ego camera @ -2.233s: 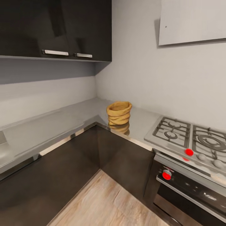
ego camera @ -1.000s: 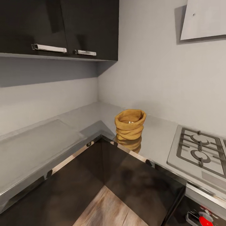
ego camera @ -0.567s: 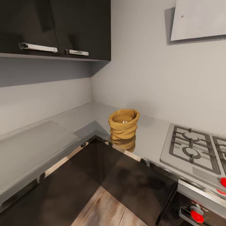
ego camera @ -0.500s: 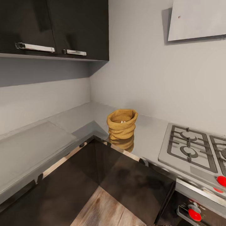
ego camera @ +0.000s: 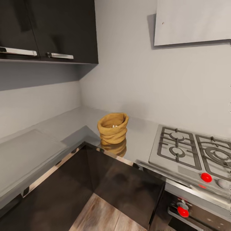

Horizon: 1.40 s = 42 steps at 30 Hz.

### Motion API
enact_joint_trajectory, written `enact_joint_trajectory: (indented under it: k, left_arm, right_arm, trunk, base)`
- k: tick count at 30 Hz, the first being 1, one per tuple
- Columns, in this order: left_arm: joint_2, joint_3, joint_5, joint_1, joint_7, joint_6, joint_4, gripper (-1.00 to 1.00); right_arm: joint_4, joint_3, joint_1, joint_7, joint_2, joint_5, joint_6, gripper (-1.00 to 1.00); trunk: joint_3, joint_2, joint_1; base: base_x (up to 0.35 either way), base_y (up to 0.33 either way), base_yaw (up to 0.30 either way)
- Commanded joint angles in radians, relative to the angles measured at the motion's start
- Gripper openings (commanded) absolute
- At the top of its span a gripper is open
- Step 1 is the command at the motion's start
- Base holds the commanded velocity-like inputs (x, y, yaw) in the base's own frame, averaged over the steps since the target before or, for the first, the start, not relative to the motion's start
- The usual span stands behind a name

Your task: In the kitchen, take the popcorn bag from the countertop, put it into the microwave, and heat it until the popcorn is cooked so the cooked popcorn ends up inside the bag.

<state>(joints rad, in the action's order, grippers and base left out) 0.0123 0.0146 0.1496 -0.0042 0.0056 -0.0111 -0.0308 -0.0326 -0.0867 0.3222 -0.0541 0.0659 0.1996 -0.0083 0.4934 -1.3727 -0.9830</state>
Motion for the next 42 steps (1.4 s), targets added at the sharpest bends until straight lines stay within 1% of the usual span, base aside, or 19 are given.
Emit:
enact_joint_trajectory:
  k: [1,19,20,23,25,29,32,33,34,36,38,40,41,42]
  left_arm:
    - [0.000,0.001,0.007,0.000,0.001,-0.001,0.000,1.00]
    - [0.000,0.001,0.007,0.000,0.002,-0.001,0.000,1.00]
    - [0.000,0.001,0.007,0.000,0.002,-0.001,0.000,1.00]
    - [0.000,0.001,0.007,0.000,0.002,-0.001,0.000,1.00]
    - [0.000,0.000,0.007,0.000,0.002,-0.001,0.000,1.00]
    - [0.000,0.000,0.007,0.000,0.002,-0.001,0.000,1.00]
    - [0.001,-0.001,0.008,0.000,0.002,-0.001,0.000,1.00]
    - [0.001,-0.001,0.008,0.000,0.002,-0.001,0.000,1.00]
    - [0.001,-0.001,0.008,0.000,0.002,-0.001,0.000,1.00]
    - [0.001,-0.001,0.009,0.000,0.002,-0.001,0.000,1.00]
    - [0.003,-0.001,0.010,0.000,0.003,0.000,0.000,1.00]
    - [0.004,-0.001,0.015,0.000,0.003,0.001,0.000,1.00]
    - [0.005,-0.001,0.030,0.000,0.003,0.001,0.000,1.00]
    - [0.007,-0.003,0.069,0.000,0.002,0.002,0.000,1.00]
  right_arm:
    - [-0.003,-0.008,0.001,-0.005,0.000,0.011,-0.001,1.00]
    - [-0.003,-0.007,0.001,0.000,0.000,0.018,-0.004,1.00]
    - [-0.003,-0.007,0.001,0.000,0.000,0.026,-0.004,1.00]
    - [-0.003,-0.007,0.001,0.001,-0.001,0.067,-0.004,1.00]
    - [-0.003,-0.007,0.001,0.002,-0.001,0.082,-0.004,1.00]
    - [-0.003,-0.007,-0.001,0.012,-0.002,0.089,-0.004,1.00]
    - [-0.002,-0.006,-0.024,0.015,-0.004,0.101,-0.004,1.00]
    - [-0.002,-0.007,-0.027,0.015,-0.006,0.113,-0.004,1.00]
    - [-0.003,-0.007,-0.030,0.015,-0.013,0.135,-0.004,1.00]
    - [-0.003,-0.007,-0.032,0.016,-0.023,0.158,-0.004,1.00]
    - [-0.003,-0.007,-0.033,0.016,-0.026,0.166,-0.003,1.00]
    - [-0.003,-0.007,-0.035,0.015,-0.027,0.169,-0.002,1.00]
    - [-0.003,-0.007,-0.037,0.015,-0.028,0.169,-0.001,1.00]
    - [-0.003,-0.007,-0.039,0.014,-0.029,0.169,0.000,1.00]
  trunk:
    - [-0.002,0.007,0.004]
    - [-0.059,0.133,0.073]
    - [-0.062,0.140,0.077]
    - [-0.071,0.161,0.088]
    - [-0.077,0.175,0.096]
    - [-0.090,0.203,0.111]
    - [-0.099,0.224,0.123]
    - [-0.103,0.231,0.127]
    - [-0.106,0.238,0.131]
    - [-0.112,0.252,0.138]
    - [-0.118,0.266,0.146]
    - [-0.124,0.280,0.154]
    - [-0.128,0.287,0.157]
    - [-0.131,0.294,0.161]
  base:
    - [0.000,0.000,-0.051]
    - [0.000,0.000,-0.003]
    - [0.000,0.000,0.000]
    - [0.000,0.000,0.000]
    - [0.000,0.000,0.000]
    - [0.000,0.000,0.000]
    - [0.000,0.000,0.000]
    - [0.000,0.000,0.000]
    - [0.000,0.000,0.000]
    - [0.000,0.000,0.000]
    - [0.000,0.000,0.000]
    - [0.000,0.000,0.000]
    - [0.000,0.000,0.000]
    - [0.000,0.000,0.000]
